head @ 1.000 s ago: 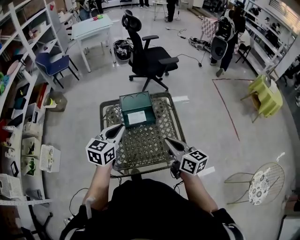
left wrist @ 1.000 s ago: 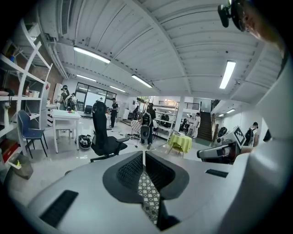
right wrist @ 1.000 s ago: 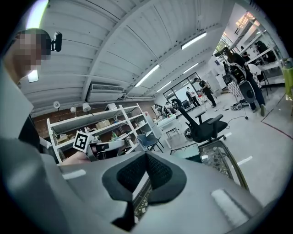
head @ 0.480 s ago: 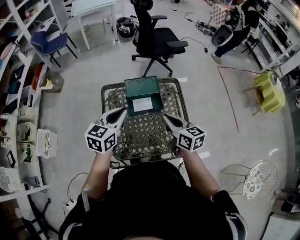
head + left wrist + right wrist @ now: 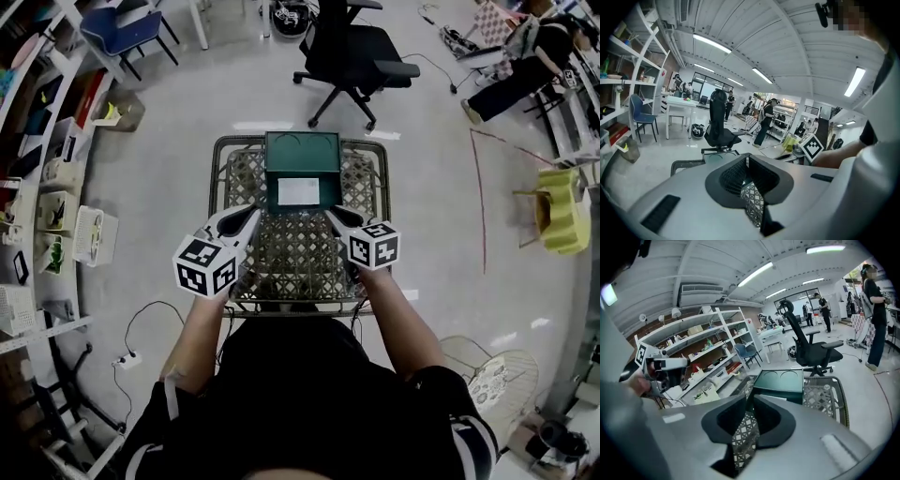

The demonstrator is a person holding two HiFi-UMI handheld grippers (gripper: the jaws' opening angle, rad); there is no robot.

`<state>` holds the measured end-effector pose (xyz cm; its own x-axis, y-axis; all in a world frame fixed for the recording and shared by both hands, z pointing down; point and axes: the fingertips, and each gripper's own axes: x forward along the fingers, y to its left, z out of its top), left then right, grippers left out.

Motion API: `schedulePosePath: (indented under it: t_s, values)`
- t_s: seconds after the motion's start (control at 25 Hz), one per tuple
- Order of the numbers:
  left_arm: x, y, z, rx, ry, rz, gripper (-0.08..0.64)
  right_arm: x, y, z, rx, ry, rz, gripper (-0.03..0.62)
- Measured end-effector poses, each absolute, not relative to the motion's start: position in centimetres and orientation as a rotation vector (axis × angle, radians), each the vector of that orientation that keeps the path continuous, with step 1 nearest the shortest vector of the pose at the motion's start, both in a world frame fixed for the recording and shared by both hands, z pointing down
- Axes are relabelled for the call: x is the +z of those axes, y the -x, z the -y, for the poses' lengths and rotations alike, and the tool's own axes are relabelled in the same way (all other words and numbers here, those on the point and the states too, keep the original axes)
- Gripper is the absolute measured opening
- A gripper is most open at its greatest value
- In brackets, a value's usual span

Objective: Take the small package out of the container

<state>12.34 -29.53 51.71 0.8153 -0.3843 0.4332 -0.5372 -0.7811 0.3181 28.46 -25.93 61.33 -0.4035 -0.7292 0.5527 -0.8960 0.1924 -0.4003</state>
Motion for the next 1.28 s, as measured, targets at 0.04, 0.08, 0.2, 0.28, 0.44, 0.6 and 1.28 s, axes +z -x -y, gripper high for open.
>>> schedulePosePath:
  t_s: [0.04,0.08,0.2,0.28,0.44,0.6,1.28]
  values:
    - [52.1,-12.4,29.6,0.496,-2.554,0.697,0.023,62.5,-28.6,26.5,1.019,-1.53,2.214,0.064]
    - [52.5,-12.4,29.7,0.508,-2.541,0.704,0.023,63.7,-28.8,27.2,1.026,-1.506,2.197,0.064]
    - [53.7,-12.9,30.2,0.534,-2.509,0.72,0.023,67.7,-29.5,29.1,1.06,-1.443,2.132,0.074]
    - [54.3,-13.2,30.4,0.539,-2.494,0.724,0.023,70.4,-29.7,30.2,1.094,-1.403,2.09,0.075]
    - [55.6,-13.4,30.6,0.546,-2.456,0.729,0.023,75.1,-30.4,32.1,1.113,-1.361,1.965,0.141]
    - [57.3,-13.3,30.9,0.557,-2.415,0.74,0.023,78.1,-31.1,33.5,1.112,-1.332,1.85,0.227]
    - [59.3,-12.2,30.9,0.537,-2.353,0.768,0.023,82.8,-28.9,34.3,1.082,-1.042,1.681,0.288]
